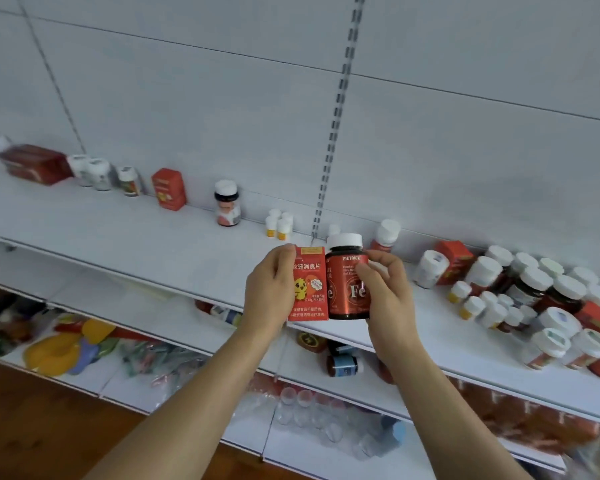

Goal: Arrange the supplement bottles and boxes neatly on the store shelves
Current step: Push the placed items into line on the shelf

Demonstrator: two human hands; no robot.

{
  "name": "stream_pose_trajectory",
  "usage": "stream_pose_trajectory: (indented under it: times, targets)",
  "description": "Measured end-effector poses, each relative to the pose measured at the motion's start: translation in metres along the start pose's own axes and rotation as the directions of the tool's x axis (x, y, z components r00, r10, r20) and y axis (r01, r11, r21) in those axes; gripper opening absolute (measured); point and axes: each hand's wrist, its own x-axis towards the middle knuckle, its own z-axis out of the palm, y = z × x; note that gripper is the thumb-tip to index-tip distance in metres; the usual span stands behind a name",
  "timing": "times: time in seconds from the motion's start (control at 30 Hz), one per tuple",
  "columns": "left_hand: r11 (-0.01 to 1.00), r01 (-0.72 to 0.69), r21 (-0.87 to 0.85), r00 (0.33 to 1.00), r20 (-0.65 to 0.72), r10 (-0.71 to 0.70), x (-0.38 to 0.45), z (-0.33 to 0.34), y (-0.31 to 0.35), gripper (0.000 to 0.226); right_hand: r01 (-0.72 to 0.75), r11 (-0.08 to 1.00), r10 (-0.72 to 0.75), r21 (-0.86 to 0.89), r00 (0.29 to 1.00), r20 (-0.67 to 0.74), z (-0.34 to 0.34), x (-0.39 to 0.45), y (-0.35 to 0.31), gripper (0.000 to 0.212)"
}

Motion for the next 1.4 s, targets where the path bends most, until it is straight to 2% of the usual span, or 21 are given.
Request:
stream_pose_trajectory:
  times: [0.3,0.5,0.6,0.73,0.87,1.0,1.07,1.2,1.33,1.4]
  targets:
    - [0.999,0.008,-0.047,0.998,-0.062,-0.011,0.037,-0.143,-0.025,0.022,-0.074,0.997,0.072,0.007,0.984,0.16,0.137,-0.017,0.022,0.03]
    - [0.99,0.02,-0.14,0.989,-0.142,-0.041,0.079,-0.208,-0.043,0.036,-0.014,0.998,0.03,-0.068,0.97,0.241,0.209,0.01,0.03,0.043]
    - [0.992,0.029,-0.122,0.988,-0.149,-0.047,0.108,-0.232,-0.051,0.038,0.004,0.997,0.019,-0.08,0.959,0.282,0.243,0.033,0.039,0.046]
    - [0.999,0.003,-0.039,0.99,-0.141,-0.008,0.155,-0.258,-0.052,0.028,0.022,0.998,-0.001,-0.058,0.943,0.334,0.281,0.071,0.05,0.055]
    - [0.994,-0.048,0.096,0.998,-0.027,0.051,0.204,-0.279,-0.048,0.01,0.051,0.992,-0.007,-0.116,0.936,0.351,0.308,0.11,0.055,0.065]
    - [0.991,-0.04,0.128,0.989,0.145,0.021,0.25,-0.295,-0.064,0.031,0.075,0.974,0.016,-0.214,0.919,0.394,0.323,0.145,0.065,0.073]
    - [0.98,-0.065,0.191,0.972,0.234,0.018,0.269,-0.3,-0.074,0.035,0.082,0.956,0.036,-0.283,0.921,0.388,0.327,0.158,0.07,0.073]
    - [0.945,-0.146,0.293,0.929,0.369,0.029,0.308,-0.302,-0.083,0.042,0.118,0.89,0.034,-0.441,0.946,0.321,0.336,0.175,0.079,0.064]
    - [0.906,-0.273,0.323,0.862,0.5,0.081,0.34,-0.294,-0.091,0.05,0.179,0.796,-0.088,-0.579,0.979,0.182,0.346,0.172,0.085,0.064]
    - [0.849,-0.379,0.368,0.809,0.577,0.111,0.353,-0.288,-0.094,0.053,0.195,0.737,-0.142,-0.647,0.981,0.135,0.347,0.169,0.087,0.067]
